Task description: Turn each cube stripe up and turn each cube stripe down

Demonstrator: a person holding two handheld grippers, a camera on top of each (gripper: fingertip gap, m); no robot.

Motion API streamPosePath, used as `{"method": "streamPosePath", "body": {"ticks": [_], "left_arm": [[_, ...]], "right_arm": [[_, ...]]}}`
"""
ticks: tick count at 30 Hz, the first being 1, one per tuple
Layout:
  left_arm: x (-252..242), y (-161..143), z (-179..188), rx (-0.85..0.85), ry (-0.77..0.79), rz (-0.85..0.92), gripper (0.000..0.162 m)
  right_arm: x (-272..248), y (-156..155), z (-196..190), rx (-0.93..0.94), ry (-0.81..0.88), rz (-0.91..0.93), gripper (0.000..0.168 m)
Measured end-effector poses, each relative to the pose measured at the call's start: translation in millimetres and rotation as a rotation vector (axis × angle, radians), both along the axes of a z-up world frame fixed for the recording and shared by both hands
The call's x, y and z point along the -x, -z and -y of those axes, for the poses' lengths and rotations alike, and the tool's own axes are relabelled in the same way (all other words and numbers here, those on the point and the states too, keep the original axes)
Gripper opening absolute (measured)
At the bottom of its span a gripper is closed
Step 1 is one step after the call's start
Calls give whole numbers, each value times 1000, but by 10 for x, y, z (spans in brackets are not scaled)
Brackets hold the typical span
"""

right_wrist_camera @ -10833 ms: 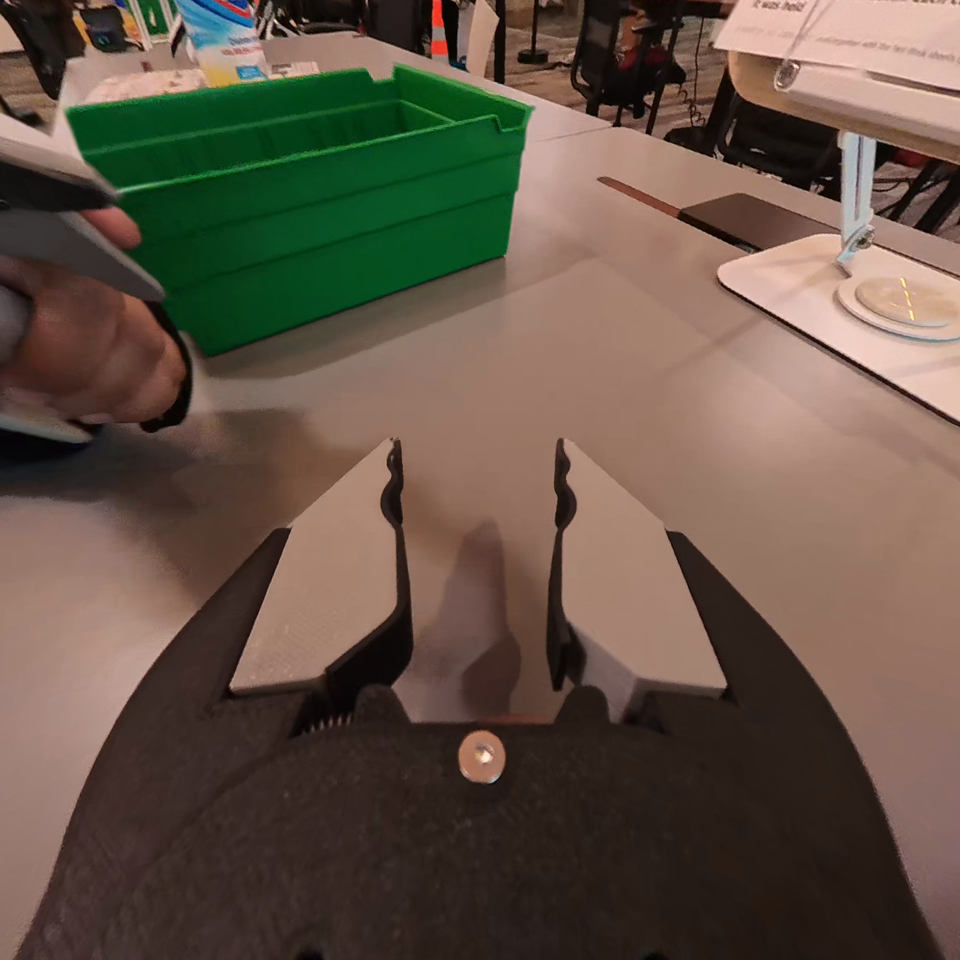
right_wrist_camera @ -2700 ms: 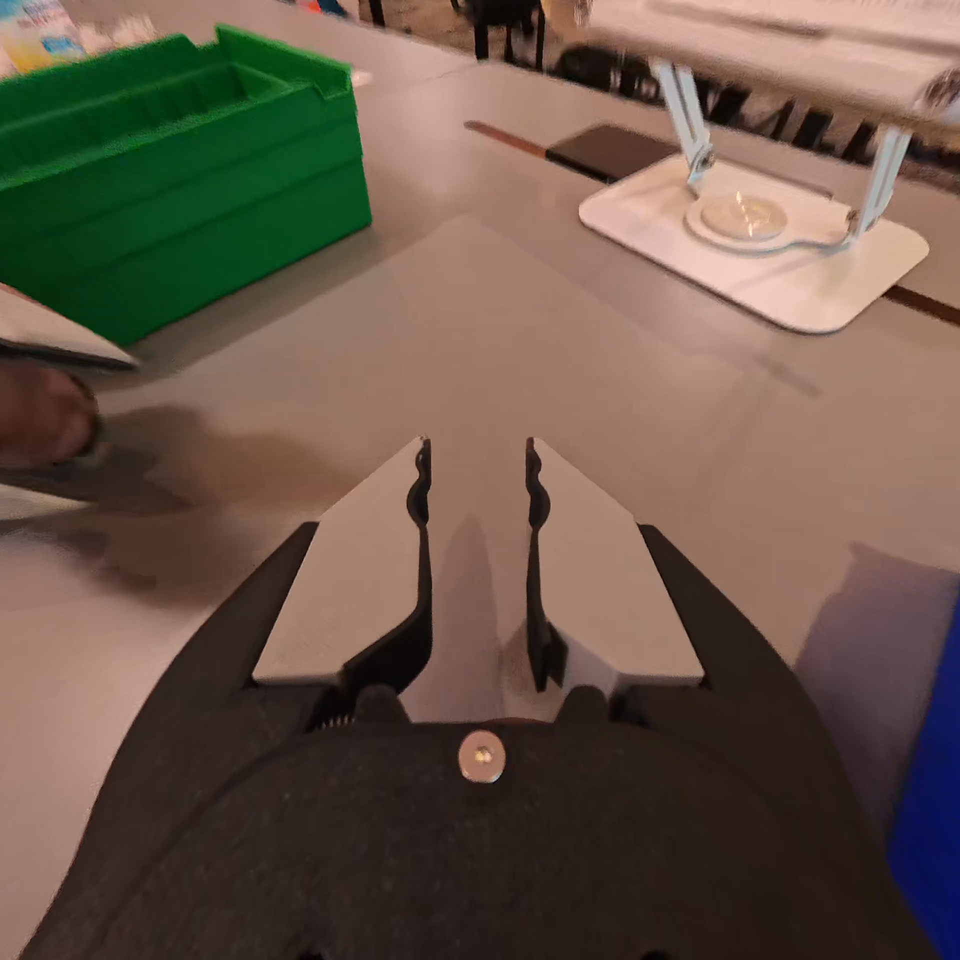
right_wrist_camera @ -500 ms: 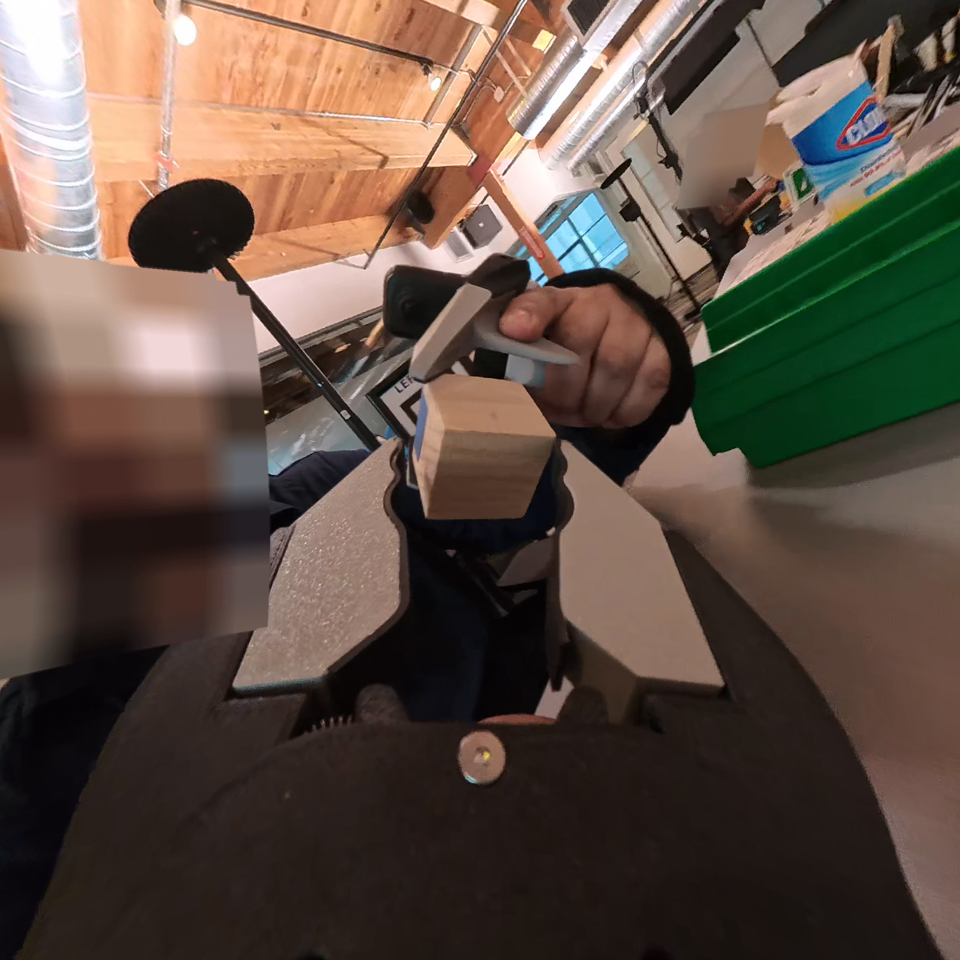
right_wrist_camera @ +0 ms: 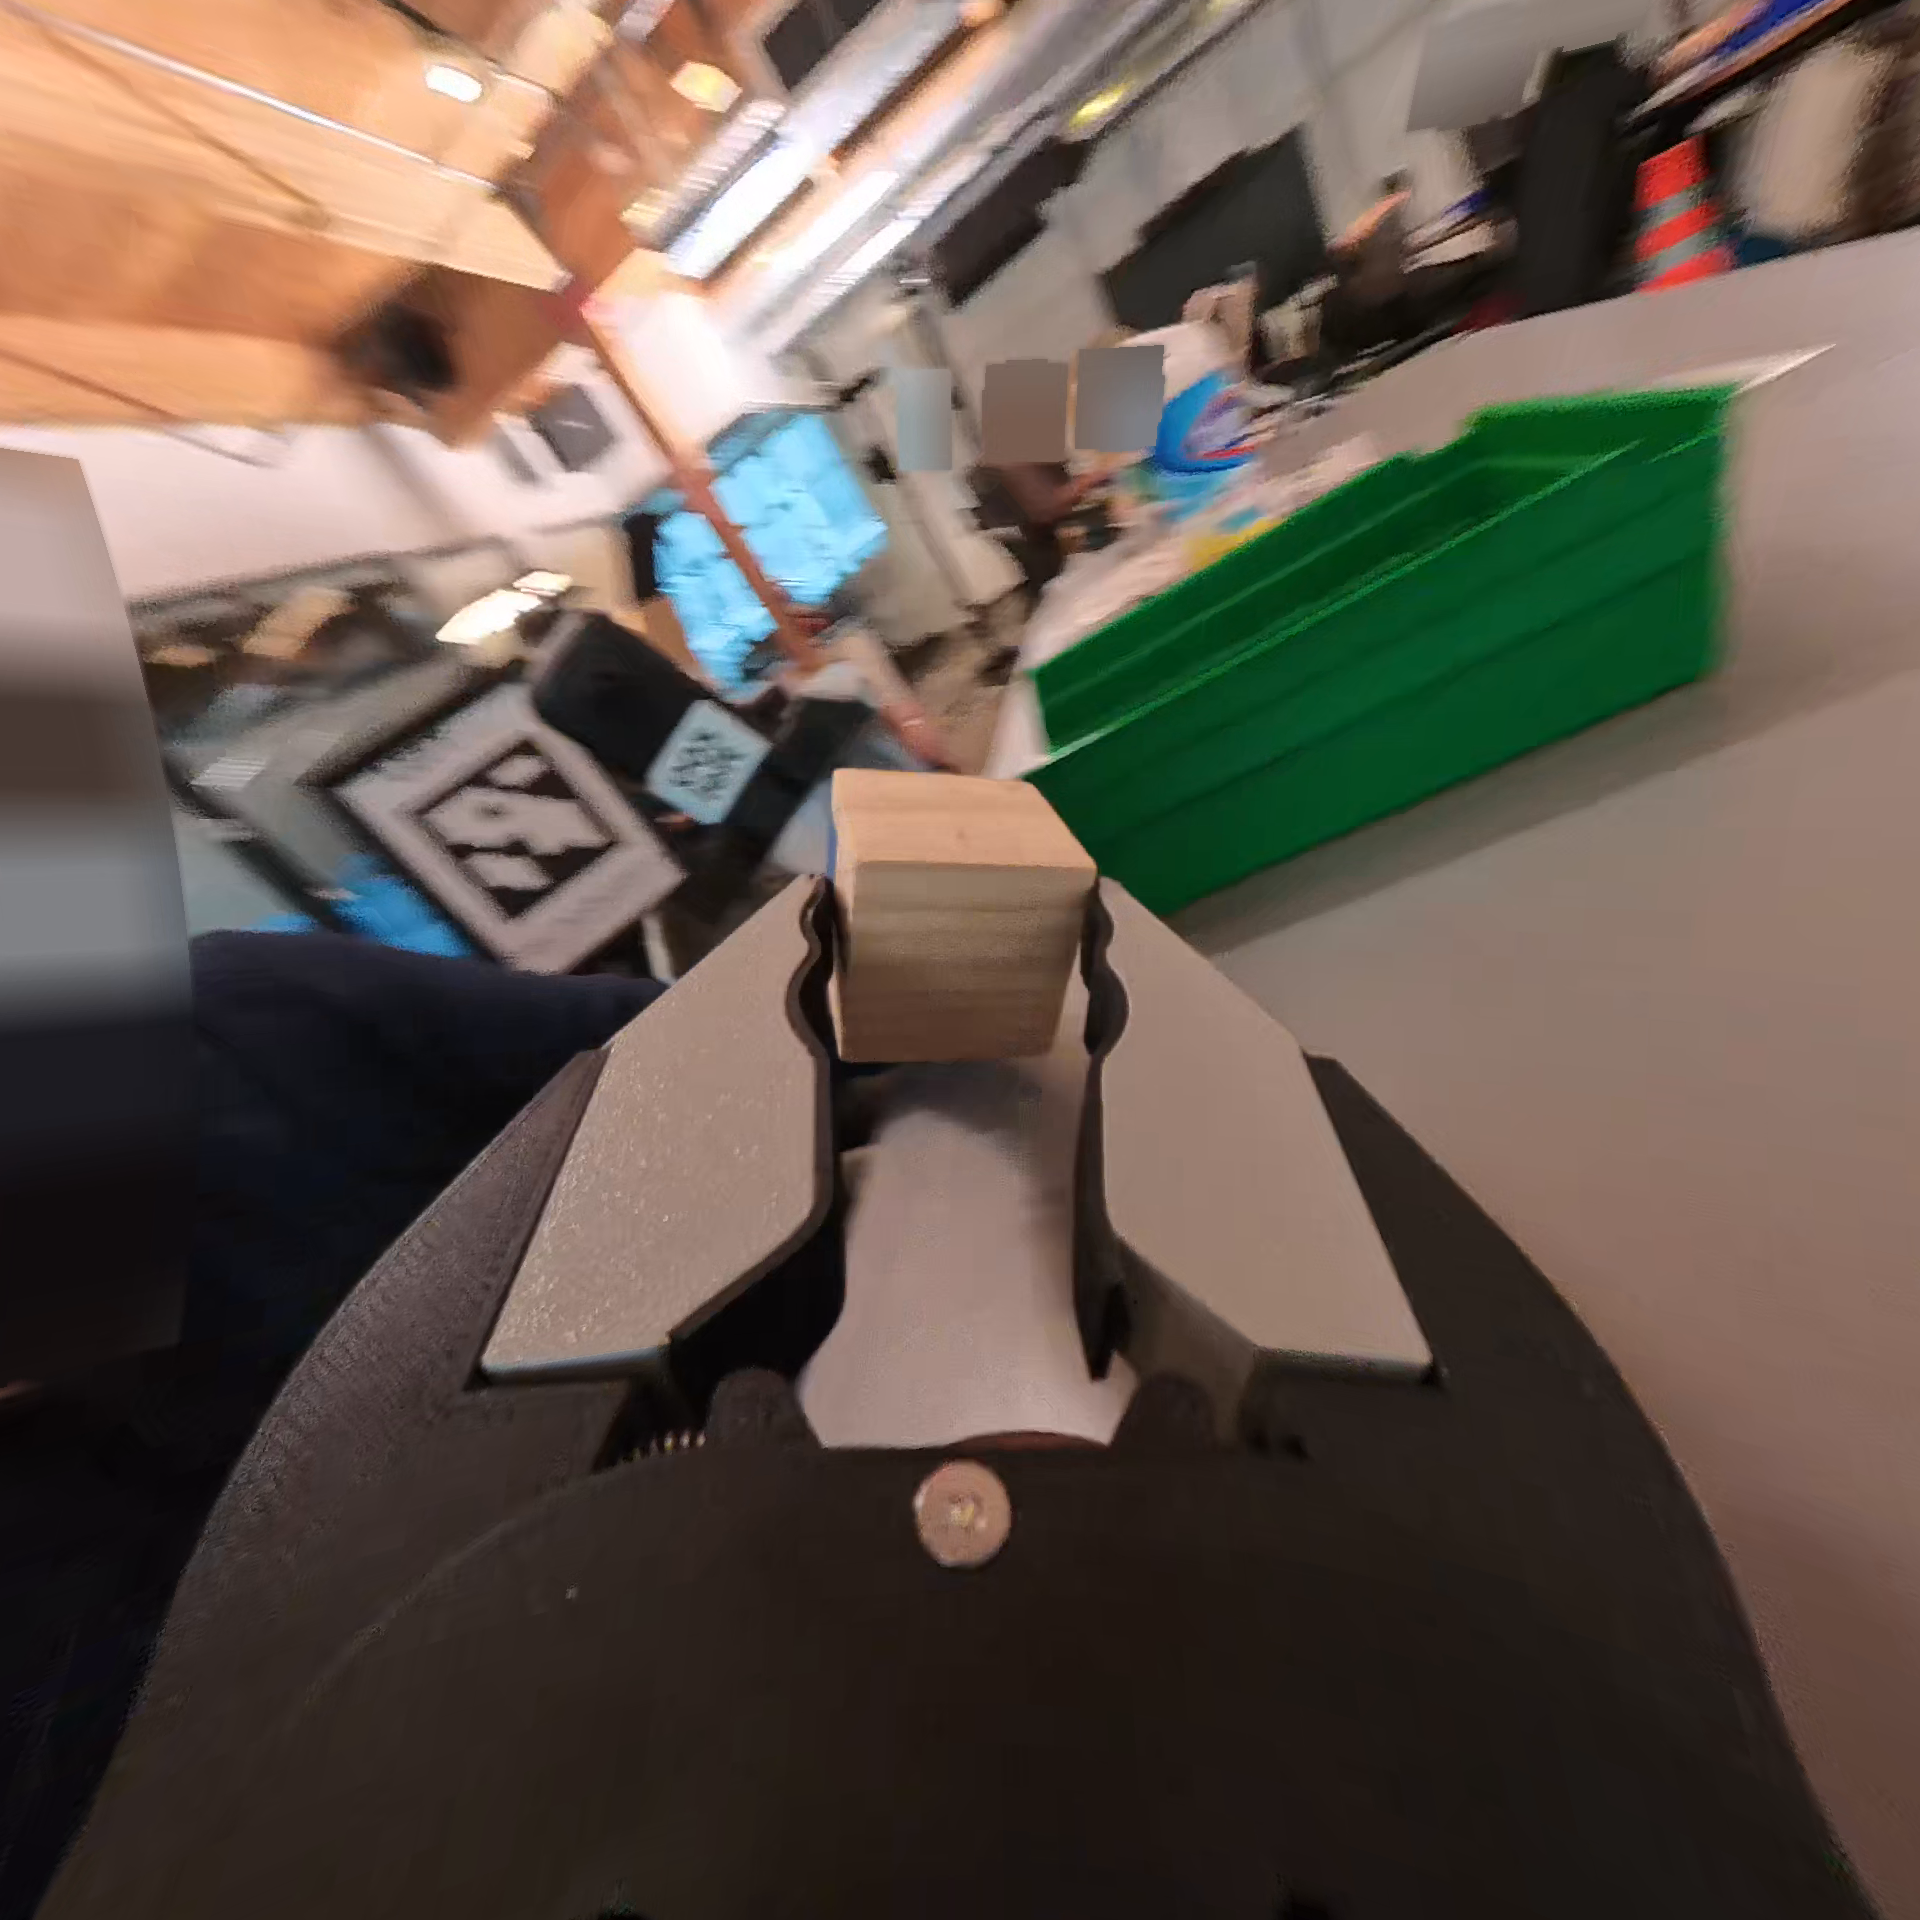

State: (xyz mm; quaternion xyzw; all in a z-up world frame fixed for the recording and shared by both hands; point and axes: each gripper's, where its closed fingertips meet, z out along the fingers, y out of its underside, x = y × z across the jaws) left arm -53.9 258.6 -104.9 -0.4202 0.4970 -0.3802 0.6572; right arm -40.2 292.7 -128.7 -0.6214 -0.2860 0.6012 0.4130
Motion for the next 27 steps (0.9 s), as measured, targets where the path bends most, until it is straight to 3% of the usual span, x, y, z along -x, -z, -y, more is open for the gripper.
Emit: {"method": "streamPosePath", "body": {"ticks": [3,7,10,12,15,19,24,27], "left_arm": [[54,140,-128,100,-38,42,58],[-37,616,-287,148,-118,-122,57],[-64,777,-504,183,-248,-191,53],[-82,785,-547,249,-248,-185,54],[-64,762,-544,257,-242,-166,51],[-35,760,-545,222,-261,-169,47],[12,746,-580,240,-267,-153,40],[4,758,-599,235,-268,-163,42]], "right_arm": [[-214,-95,-198,-167,278,152,45],[-882,-597,-233,-346,668,388,45],[-1735,-711,-301,-281,903,630,45],[-2411,-458,-415,-142,1023,867,45],[-3061,187,-482,158,989,1088,46],[-3380,930,-515,443,886,1253,47],[-3414,1360,-594,546,828,1342,48],[-3310,1288,-620,589,821,1290,62]]}}
